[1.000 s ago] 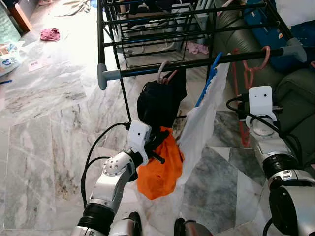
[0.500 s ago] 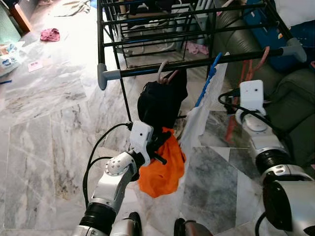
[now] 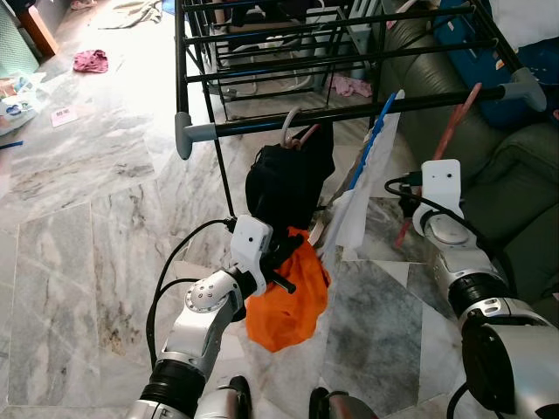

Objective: Hang hanger

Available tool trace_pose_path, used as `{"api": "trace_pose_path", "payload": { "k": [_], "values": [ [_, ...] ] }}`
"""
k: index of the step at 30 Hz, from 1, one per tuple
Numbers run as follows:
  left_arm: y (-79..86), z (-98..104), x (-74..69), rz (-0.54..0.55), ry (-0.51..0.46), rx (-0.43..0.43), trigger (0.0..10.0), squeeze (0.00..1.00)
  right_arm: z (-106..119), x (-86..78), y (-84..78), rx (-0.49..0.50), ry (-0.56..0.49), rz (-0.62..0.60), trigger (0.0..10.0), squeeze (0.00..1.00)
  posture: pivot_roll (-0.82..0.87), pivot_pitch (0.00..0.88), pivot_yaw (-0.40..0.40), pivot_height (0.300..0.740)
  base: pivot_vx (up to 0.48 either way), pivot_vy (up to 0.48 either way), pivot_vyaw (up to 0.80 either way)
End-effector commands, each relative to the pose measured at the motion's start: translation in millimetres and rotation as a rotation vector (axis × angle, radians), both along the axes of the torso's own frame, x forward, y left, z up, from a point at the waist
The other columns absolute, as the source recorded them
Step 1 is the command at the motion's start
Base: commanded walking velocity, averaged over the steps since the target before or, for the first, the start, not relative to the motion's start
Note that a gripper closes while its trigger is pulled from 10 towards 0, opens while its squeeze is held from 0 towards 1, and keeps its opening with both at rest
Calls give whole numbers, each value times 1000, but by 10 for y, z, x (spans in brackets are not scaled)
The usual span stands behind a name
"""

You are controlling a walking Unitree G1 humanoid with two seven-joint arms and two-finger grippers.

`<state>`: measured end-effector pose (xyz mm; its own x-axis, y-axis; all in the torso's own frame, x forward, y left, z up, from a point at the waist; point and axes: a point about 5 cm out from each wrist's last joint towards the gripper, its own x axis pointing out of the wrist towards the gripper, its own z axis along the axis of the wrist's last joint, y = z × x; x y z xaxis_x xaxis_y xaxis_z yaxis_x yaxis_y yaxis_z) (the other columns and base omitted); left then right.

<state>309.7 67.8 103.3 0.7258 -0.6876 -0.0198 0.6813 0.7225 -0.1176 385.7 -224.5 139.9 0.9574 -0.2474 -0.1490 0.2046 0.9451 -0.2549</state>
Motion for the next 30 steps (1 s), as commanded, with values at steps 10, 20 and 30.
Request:
{"api": "trace_pose_path", "payload": {
  "k": [10,20,30],
  "values": [
    [-72,-5,23,-32,3,18,10000,0,-80,-96,-76,-117,4,13,0,0,3,216,56,740,0,0,0],
    [-104,-18,40,-41,7,30,10000,0,-144,-271,-199,-163,-34,73,0,0,-16,216,64,740,0,0,0],
    [-109,-32,44,-41,10,35,10000,0,-187,-367,-241,-166,-31,98,0,0,-22,214,62,740,0,0,0]
  ]
}}
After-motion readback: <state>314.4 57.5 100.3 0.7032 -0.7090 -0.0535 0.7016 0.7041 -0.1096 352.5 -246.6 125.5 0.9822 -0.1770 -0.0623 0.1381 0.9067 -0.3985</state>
